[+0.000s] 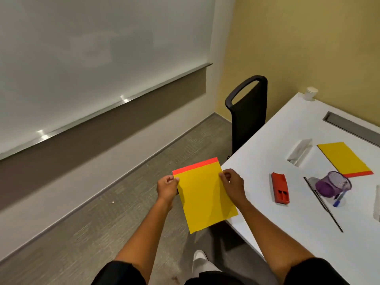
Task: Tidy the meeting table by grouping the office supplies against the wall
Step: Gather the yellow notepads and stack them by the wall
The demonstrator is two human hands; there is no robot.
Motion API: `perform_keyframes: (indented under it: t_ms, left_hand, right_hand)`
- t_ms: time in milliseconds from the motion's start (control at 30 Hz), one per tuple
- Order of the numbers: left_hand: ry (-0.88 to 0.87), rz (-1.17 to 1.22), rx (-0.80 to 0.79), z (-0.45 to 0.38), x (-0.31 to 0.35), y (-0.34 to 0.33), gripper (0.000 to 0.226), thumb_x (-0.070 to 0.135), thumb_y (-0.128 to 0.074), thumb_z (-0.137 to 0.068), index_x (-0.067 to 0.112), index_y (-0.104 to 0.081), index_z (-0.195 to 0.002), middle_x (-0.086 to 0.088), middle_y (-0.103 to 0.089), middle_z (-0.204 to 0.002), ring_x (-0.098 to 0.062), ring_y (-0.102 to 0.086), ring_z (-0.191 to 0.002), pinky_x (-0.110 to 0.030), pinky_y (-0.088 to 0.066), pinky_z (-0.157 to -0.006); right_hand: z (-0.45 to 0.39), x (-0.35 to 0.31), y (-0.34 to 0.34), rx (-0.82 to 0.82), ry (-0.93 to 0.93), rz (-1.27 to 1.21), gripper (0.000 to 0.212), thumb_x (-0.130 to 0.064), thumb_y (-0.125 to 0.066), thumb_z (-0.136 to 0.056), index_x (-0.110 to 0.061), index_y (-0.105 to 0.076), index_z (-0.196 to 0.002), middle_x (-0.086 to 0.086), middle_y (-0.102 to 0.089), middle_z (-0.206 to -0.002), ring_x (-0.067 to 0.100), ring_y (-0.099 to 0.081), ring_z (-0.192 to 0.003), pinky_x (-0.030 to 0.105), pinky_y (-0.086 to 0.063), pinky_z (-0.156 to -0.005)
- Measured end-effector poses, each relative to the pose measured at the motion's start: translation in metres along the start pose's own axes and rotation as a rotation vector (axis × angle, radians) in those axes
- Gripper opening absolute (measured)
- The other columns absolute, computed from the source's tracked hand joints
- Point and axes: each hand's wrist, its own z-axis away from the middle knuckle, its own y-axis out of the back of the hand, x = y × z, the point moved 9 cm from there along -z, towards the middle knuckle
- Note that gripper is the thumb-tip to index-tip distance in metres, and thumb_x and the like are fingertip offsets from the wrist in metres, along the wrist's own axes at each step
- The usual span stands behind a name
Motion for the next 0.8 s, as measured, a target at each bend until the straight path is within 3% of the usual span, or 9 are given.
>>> perform_keyframes:
  t_ms: [100,300,433,567,667,800]
  left_hand:
    - [-0.019,0.006,0.091,-0.035,0.017,0.037,0.015,0.008,-0.053,-0.095,0.004,-0.057,-0.082,-0.015,-0.049,-0.077,-0.023,-0.044,-0.073,-0.036,-0.038,-0.067]
    - [-0.018,0.031,0.212,-0.133,0.058,0.084,0.013,0.010,-0.054,-0.096,0.002,-0.061,-0.089,-0.016,-0.054,-0.082,-0.024,-0.045,-0.077,-0.037,-0.035,-0.070]
    - [-0.021,0.022,0.235,-0.213,0.106,0.095,0.015,0.010,-0.054,-0.095,0.003,-0.060,-0.085,-0.016,-0.052,-0.081,-0.025,-0.043,-0.077,-0.036,-0.034,-0.068]
    - [-0.004,-0.002,0.239,-0.293,0.158,0.090,0.013,0.012,-0.055,-0.096,0.002,-0.062,-0.090,-0.016,-0.057,-0.086,-0.026,-0.048,-0.080,-0.038,-0.037,-0.072]
    - [-0.007,-0.030,0.232,-0.346,0.195,0.069,0.017,0.012,-0.056,-0.095,-0.003,-0.063,-0.097,-0.014,-0.055,-0.086,-0.023,-0.047,-0.076,-0.035,-0.038,-0.069]
    - [-0.011,-0.030,0.189,-0.405,0.240,0.030,0.010,0.010,-0.056,-0.095,0.005,-0.061,-0.088,-0.014,-0.054,-0.082,-0.023,-0.046,-0.076,-0.035,-0.037,-0.068]
  right_hand:
    - [-0.030,-0.026,-0.041,-0.020,-0.016,-0.069,0.020,-0.023,-0.064,-0.092,-0.006,-0.062,-0.103,0.009,-0.068,-0.095,0.019,-0.062,-0.089,0.026,-0.047,-0.076]
    - [-0.121,-0.063,-0.125,-0.131,-0.060,-0.222,0.024,-0.015,-0.065,-0.091,0.003,-0.064,-0.108,0.020,-0.069,-0.103,0.028,-0.065,-0.095,0.041,-0.053,-0.085]
    - [-0.199,-0.081,-0.173,-0.245,-0.116,-0.308,0.027,-0.012,-0.059,-0.095,0.011,-0.065,-0.108,0.021,-0.069,-0.099,0.015,-0.062,-0.077,0.016,-0.050,-0.060]
    - [-0.277,-0.105,-0.200,-0.339,-0.147,-0.318,0.033,-0.014,-0.054,-0.098,0.018,-0.063,-0.100,0.015,-0.058,-0.082,0.015,-0.049,-0.065,0.023,-0.040,-0.053]
    - [-0.328,-0.117,-0.203,-0.371,-0.176,-0.352,0.022,-0.013,-0.053,-0.098,0.005,-0.065,-0.095,0.014,-0.060,-0.083,0.015,-0.053,-0.066,0.024,-0.040,-0.055]
    - [-0.385,-0.118,-0.198,-0.391,-0.249,-0.416,0.021,-0.010,-0.053,-0.098,-0.001,-0.061,-0.115,0.010,-0.067,-0.098,0.013,-0.063,-0.080,0.022,-0.052,-0.060]
